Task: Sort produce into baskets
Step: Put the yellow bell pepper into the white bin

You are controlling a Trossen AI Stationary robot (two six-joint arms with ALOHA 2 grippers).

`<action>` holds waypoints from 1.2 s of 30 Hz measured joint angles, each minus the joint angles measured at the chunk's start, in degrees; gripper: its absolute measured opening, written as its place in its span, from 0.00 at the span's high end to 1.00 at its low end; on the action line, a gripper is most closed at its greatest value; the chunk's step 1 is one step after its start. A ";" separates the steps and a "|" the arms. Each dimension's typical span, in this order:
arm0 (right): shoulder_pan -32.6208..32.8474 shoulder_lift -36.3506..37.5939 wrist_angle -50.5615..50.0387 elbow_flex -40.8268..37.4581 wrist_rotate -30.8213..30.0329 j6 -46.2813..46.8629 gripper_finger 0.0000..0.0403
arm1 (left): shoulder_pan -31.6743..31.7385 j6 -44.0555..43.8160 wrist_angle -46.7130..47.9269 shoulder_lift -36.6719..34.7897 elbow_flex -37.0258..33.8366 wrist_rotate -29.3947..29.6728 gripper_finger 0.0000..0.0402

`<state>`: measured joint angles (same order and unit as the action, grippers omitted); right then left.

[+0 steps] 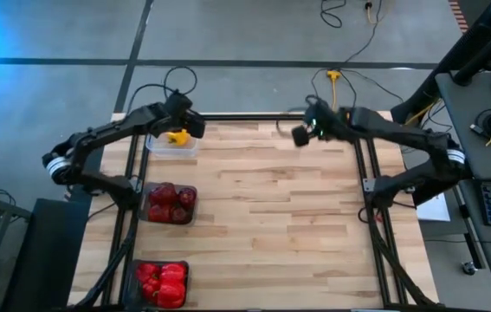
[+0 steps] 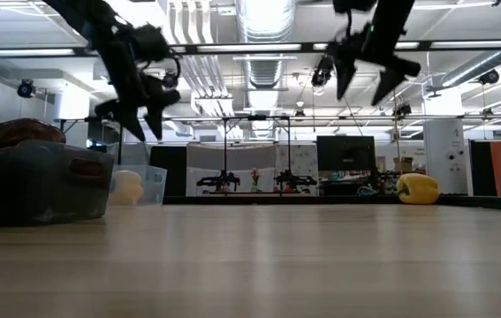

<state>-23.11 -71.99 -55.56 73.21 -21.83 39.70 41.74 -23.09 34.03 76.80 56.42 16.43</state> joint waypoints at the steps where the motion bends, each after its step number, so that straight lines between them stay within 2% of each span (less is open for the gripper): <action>1: -3.09 -0.84 -0.59 -0.08 0.93 -0.05 0.01 | 0.00 0.02 0.08 -1.64 0.00 -0.03 0.51; 4: -11.56 -4.70 -1.58 0.03 3.12 -4.94 0.01 | 0.00 1.30 0.14 -6.86 0.00 -0.49 0.51; 9: -20.96 -14.13 -8.62 4.69 3.89 -25.79 0.01 | -0.11 5.04 0.59 -13.59 0.00 -2.60 0.51; 15: -25.20 -27.09 -20.83 11.97 -1.61 -46.90 0.01 | -0.19 5.51 0.89 -16.99 -1.12 -3.75 0.51; 18: -25.27 -32.35 -24.76 13.15 -7.55 -55.44 0.01 | -0.69 5.02 0.86 -17.13 -2.45 -4.26 0.51; 25: -26.47 -39.70 -26.35 13.43 -18.81 -65.17 0.01 | -3.02 1.52 0.68 -17.26 -7.01 -5.22 0.51; 30: -29.18 -42.34 -26.34 13.53 -16.14 -67.07 0.01 | -5.86 1.38 -2.57 -17.71 -9.30 -5.16 0.53; 34: -30.12 -44.28 -22.30 13.41 -23.82 -73.50 0.01 | -8.13 0.91 -5.82 -17.78 -9.95 -5.07 0.55; 36: -30.66 -44.77 -20.83 13.39 -24.25 -77.18 0.01 | -9.13 0.74 -6.61 -17.78 -10.08 -5.05 0.56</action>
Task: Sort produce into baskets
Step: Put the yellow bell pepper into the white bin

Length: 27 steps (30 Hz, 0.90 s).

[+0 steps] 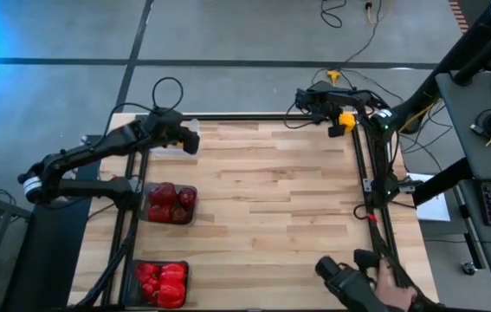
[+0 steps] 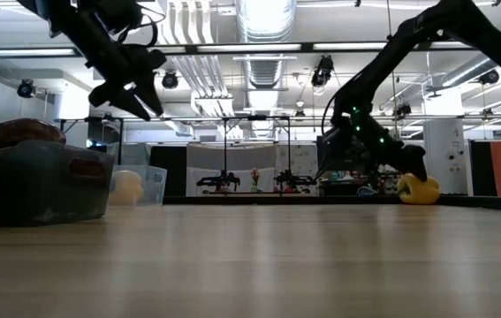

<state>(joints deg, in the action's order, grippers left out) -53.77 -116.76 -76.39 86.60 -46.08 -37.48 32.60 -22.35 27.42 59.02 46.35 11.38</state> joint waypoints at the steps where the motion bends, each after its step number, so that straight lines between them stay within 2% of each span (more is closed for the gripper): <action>1: -0.27 -0.29 0.45 0.03 1.39 -1.53 0.01 | -0.50 0.00 0.02 0.00 0.00 0.02 0.57; 4: -1.06 -1.74 1.32 0.01 5.51 -3.00 0.01 | -1.92 -0.02 0.04 -0.03 -0.10 0.03 0.58; 14: -1.70 -7.18 0.44 -0.10 5.09 3.18 0.01 | -7.62 -1.14 0.59 -0.36 -0.82 0.82 0.60; 17: -1.31 -6.75 0.36 -0.10 5.87 6.36 0.07 | -8.99 -0.70 0.57 -1.33 -0.32 3.15 0.60; 21: -0.30 -4.20 -0.35 -0.10 6.08 8.45 0.19 | -9.29 -0.20 1.22 -4.18 -0.22 4.77 0.60; 24: 1.69 -1.41 -0.83 -0.10 9.37 9.73 0.20 | -9.19 -0.86 6.16 -6.77 -0.20 6.55 0.60; 27: 5.10 2.64 -0.39 -0.10 17.66 12.69 0.20 | -9.12 -3.56 15.36 -8.28 -0.31 12.17 0.60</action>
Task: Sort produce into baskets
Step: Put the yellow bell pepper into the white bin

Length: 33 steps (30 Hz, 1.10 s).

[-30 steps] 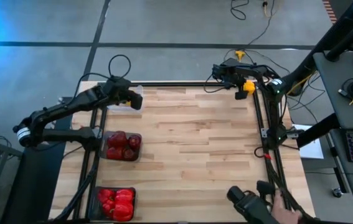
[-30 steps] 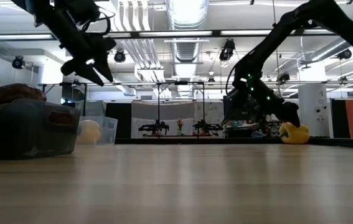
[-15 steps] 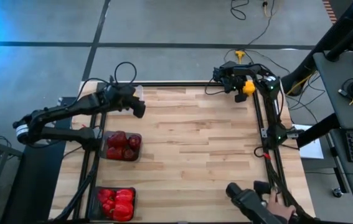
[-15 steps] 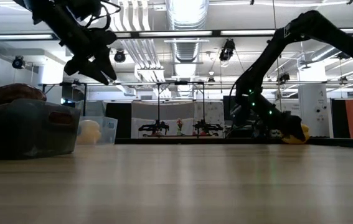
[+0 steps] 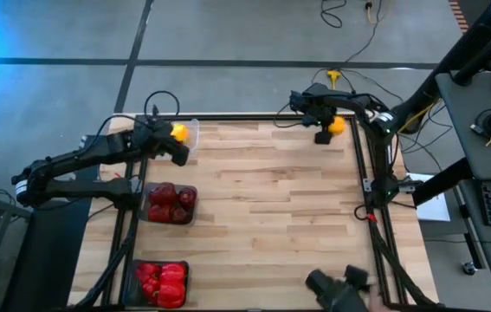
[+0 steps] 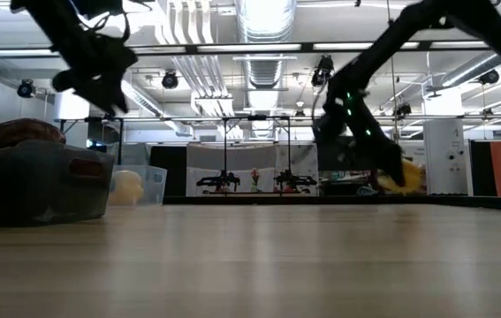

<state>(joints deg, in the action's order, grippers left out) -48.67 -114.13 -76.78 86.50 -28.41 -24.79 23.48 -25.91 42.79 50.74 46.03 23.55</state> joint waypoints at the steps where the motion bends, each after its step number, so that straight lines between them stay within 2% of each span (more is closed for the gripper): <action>1: 1.47 1.48 0.95 0.00 3.82 1.24 0.20 | 0.03 -1.30 2.97 -0.32 -0.02 1.26 0.60; 5: 9.11 7.34 11.69 -0.04 18.38 7.58 0.20 | 0.03 -3.92 8.42 -1.61 -0.97 2.93 0.60; 7: 13.00 9.35 20.18 -0.09 23.19 11.02 0.20 | 0.03 -4.81 8.28 -2.30 -1.58 2.94 0.60; 12: 22.72 8.26 46.96 -0.63 26.28 18.31 0.20 | -0.04 -4.99 7.61 -3.59 -1.70 2.73 0.60; 17: 29.58 2.86 67.06 -0.49 30.11 22.52 0.20 | -0.07 -3.79 8.58 -5.05 -1.70 -1.77 0.60; 21: 31.77 -1.47 73.04 1.12 30.14 25.24 0.20 | -0.26 -3.91 9.87 -6.53 -1.82 -4.06 0.60; 29: 35.31 -7.84 72.85 3.54 29.95 26.36 0.20 | -2.51 -7.77 6.50 -7.36 -4.17 -3.27 0.60; 33: 35.96 -9.32 73.25 4.44 29.80 26.29 0.13 | -2.88 -8.51 0.58 -6.95 -7.40 -3.29 0.59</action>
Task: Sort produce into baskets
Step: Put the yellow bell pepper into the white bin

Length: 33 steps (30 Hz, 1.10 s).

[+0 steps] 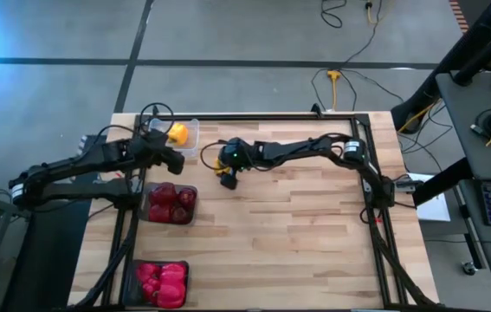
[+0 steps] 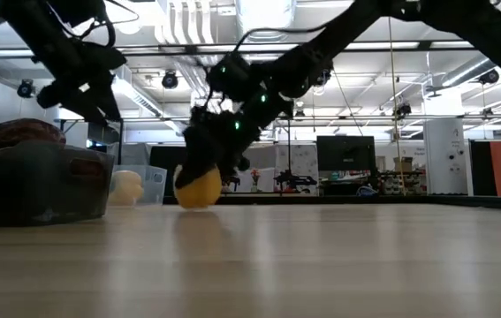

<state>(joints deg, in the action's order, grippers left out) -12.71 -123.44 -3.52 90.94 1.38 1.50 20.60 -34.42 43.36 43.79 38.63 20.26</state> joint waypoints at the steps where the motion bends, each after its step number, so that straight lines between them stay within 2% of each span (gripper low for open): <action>1: 0.11 -0.43 -0.51 -0.01 -0.37 0.04 0.11 | -0.04 -0.21 -1.56 0.13 -0.76 -0.43 0.58; 5: 0.57 -0.52 -0.58 -0.06 -1.86 0.09 0.07 | -0.07 0.33 -7.96 0.60 -3.11 -3.28 0.49; 9: 0.81 0.08 -2.78 0.66 -1.85 2.69 0.06 | -0.07 2.61 -11.01 2.79 -3.23 -2.94 0.37; 15: 1.20 3.86 -11.48 2.21 -3.22 4.95 0.06 | -0.08 19.59 -18.68 8.46 -1.83 -4.69 0.20; 18: 1.89 6.35 -14.98 2.47 -3.17 6.63 0.05 | -0.07 28.88 -22.59 12.20 -0.74 -5.69 0.16; 20: 2.59 8.45 -18.03 2.47 -4.28 7.89 0.05 | -0.15 31.24 -23.85 15.21 0.61 -6.81 0.15; 23: 4.10 12.22 -23.61 2.47 -8.81 8.57 0.05 | -0.14 33.61 -23.80 20.00 2.84 -11.36 0.15; 29: 9.23 20.12 -36.10 2.45 -20.83 14.91 0.05 | -0.31 48.15 -23.55 27.16 5.42 -27.05 0.15; 33: 13.34 24.70 -40.70 2.27 -27.57 22.99 0.05 | -0.26 55.48 -23.85 30.10 7.17 -31.01 0.14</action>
<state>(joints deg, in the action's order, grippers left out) 0.63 -98.74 -44.23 93.21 -26.19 24.49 20.34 21.06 19.51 73.89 45.80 -10.75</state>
